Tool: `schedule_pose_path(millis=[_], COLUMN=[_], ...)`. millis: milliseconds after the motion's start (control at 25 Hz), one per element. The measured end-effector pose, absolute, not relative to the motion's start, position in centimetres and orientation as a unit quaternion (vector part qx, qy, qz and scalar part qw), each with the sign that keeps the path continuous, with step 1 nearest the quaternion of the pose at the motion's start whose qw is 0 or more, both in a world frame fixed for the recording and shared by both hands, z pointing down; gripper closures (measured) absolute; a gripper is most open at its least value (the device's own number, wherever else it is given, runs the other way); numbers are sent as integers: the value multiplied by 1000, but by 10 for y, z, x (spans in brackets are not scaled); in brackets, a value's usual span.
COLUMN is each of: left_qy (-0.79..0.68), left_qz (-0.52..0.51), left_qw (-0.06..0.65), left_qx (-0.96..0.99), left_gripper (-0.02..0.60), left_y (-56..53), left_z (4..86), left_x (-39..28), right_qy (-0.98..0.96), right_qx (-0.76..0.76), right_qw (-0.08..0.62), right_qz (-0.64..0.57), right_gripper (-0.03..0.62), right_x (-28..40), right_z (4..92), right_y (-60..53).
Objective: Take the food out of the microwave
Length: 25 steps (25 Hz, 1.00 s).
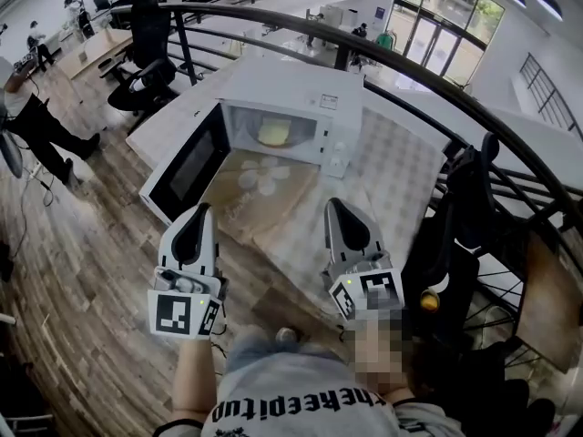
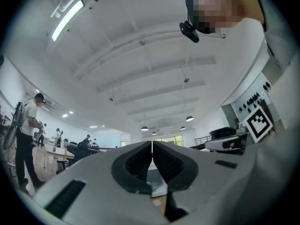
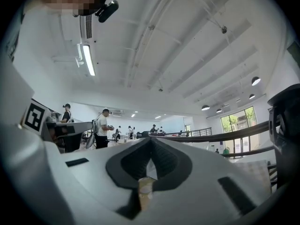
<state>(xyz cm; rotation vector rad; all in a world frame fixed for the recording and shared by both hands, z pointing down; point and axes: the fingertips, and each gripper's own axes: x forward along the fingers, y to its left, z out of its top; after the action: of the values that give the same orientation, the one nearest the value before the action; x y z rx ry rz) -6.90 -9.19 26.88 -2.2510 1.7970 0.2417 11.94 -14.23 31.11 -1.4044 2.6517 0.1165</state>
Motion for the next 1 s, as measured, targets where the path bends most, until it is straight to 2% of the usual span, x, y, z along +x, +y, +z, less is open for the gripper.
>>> schedule_pose_path(millis=[400, 1000], left_qy=[616, 569], left_qz=[77, 86], left_qw=[120, 103], left_qx=[-775, -812], left_gripper=[571, 571], left_y=[-141, -271], left_z=[281, 285], left_x=[-79, -115], right_qy=[883, 864], right_qx=[-464, -501], right_qw=[64, 45], right_qz=[31, 32], right_gripper=[589, 589], right_x=[104, 62], right_z=[323, 328], right_y=[-191, -303])
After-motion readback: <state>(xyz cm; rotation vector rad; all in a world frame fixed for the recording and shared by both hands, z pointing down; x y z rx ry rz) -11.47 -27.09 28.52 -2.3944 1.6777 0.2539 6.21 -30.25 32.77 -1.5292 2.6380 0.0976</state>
